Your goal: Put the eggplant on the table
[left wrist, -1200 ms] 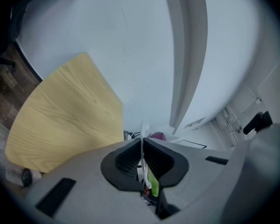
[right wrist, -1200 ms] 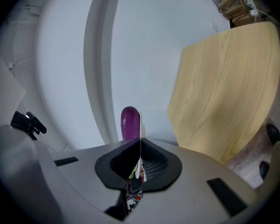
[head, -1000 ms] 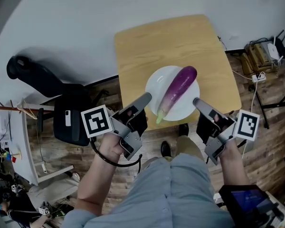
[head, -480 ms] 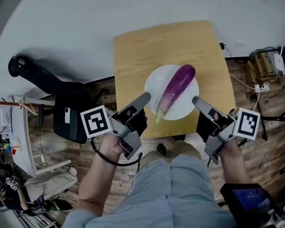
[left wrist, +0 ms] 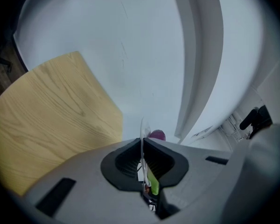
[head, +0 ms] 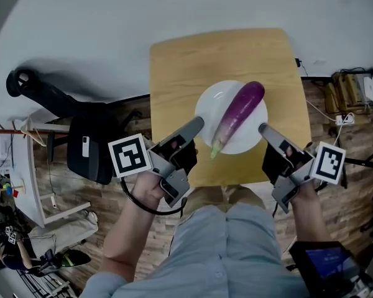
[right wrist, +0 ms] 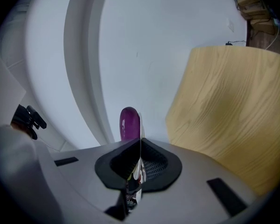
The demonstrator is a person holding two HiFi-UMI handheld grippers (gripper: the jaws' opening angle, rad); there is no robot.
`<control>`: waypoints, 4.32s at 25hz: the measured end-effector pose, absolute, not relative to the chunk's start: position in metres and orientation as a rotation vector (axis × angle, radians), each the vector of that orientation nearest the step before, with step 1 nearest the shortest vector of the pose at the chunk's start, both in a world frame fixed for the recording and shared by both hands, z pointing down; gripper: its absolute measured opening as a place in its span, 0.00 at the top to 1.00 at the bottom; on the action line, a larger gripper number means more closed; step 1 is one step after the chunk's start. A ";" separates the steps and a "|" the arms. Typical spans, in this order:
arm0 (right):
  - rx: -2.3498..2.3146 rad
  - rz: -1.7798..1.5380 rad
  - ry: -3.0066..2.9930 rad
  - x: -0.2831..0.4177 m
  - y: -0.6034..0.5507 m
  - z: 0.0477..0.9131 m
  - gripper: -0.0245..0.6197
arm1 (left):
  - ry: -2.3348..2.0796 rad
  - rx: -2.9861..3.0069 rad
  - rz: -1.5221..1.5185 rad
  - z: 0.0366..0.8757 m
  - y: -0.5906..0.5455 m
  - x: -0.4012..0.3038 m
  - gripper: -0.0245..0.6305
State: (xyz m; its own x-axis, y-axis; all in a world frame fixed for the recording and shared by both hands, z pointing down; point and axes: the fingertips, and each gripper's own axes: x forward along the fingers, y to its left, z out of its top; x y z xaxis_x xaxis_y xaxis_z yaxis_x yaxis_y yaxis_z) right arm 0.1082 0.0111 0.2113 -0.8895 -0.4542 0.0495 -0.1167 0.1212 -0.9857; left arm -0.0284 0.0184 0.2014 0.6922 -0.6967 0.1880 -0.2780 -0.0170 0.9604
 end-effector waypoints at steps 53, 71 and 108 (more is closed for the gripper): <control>-0.859 -2.079 1.989 0.061 -0.050 0.416 0.95 | -0.777 1.380 -0.074 0.409 -0.034 -0.074 0.93; -0.950 -2.127 2.008 0.064 -0.053 0.438 0.94 | -0.772 1.360 0.034 0.434 -0.031 -0.069 0.93; -1.418 -1.805 2.683 0.048 -0.062 0.441 0.77 | -0.775 1.354 0.199 0.442 -0.023 -0.064 0.78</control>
State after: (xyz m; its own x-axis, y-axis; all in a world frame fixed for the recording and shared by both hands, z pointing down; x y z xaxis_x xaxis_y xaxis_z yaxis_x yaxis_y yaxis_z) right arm 0.0477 -0.0621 0.4406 -0.6144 -0.3932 0.6840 -0.7817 0.1864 -0.5951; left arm -0.0636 -0.0233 0.4422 0.7407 -0.2987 0.6019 -0.5513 0.2418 0.7985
